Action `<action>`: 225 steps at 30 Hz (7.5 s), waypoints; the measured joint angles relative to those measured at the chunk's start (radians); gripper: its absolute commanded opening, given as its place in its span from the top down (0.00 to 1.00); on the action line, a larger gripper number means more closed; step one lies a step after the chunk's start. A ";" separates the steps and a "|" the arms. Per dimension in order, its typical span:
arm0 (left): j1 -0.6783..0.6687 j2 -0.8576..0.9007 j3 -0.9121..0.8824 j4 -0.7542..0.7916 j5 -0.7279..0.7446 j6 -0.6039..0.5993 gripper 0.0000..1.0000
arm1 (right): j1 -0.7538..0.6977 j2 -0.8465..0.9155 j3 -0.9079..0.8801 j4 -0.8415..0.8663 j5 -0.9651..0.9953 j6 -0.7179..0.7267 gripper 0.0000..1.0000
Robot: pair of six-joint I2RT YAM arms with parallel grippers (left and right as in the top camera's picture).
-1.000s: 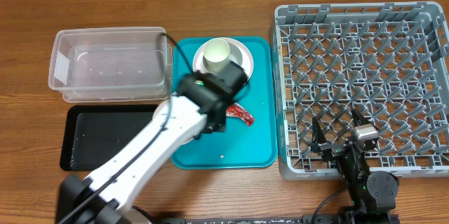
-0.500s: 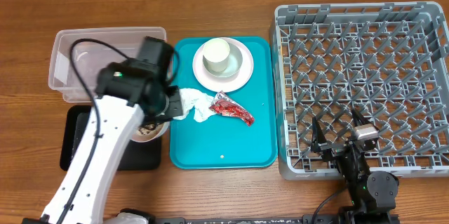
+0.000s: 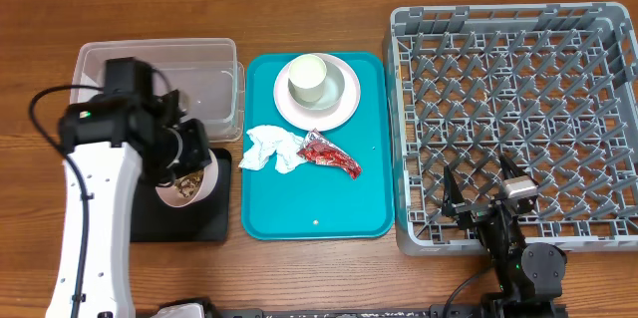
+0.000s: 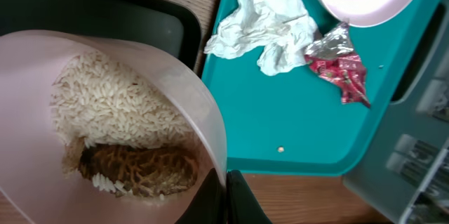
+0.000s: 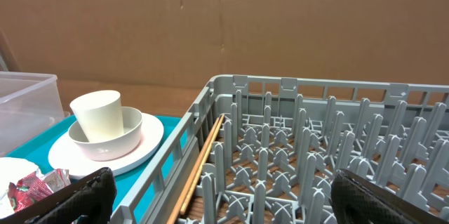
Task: Sort waste into correct bins and load items into the dishwasher
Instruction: 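Carry the pink bowl left over the black tray, then tilt the pink bowl with the left gripper to dump rice onto black tray, then carry the emptied pink bowl back and set it on the teal tray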
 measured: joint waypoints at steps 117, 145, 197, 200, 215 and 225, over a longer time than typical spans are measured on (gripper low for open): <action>0.919 0.000 -0.440 0.243 0.942 0.470 0.96 | 0.000 0.000 0.000 0.000 0.000 0.000 0.00; 0.919 0.000 -0.443 0.207 1.081 0.536 0.96 | 0.000 0.000 0.000 0.000 0.000 0.000 0.00; 0.106 -0.240 -0.375 0.356 0.456 0.091 0.96 | 0.000 0.000 0.000 -0.001 0.000 0.000 0.00; -0.077 -0.256 -0.375 0.358 0.318 0.011 0.96 | 0.000 0.000 0.000 0.000 0.000 0.000 0.00; -0.864 -0.090 -0.373 0.510 -0.269 -0.408 0.96 | 0.000 0.000 0.000 0.000 0.000 0.000 0.00; -0.907 0.111 -0.373 0.535 -0.387 -0.460 0.57 | 0.000 0.000 0.000 0.000 0.000 0.000 0.00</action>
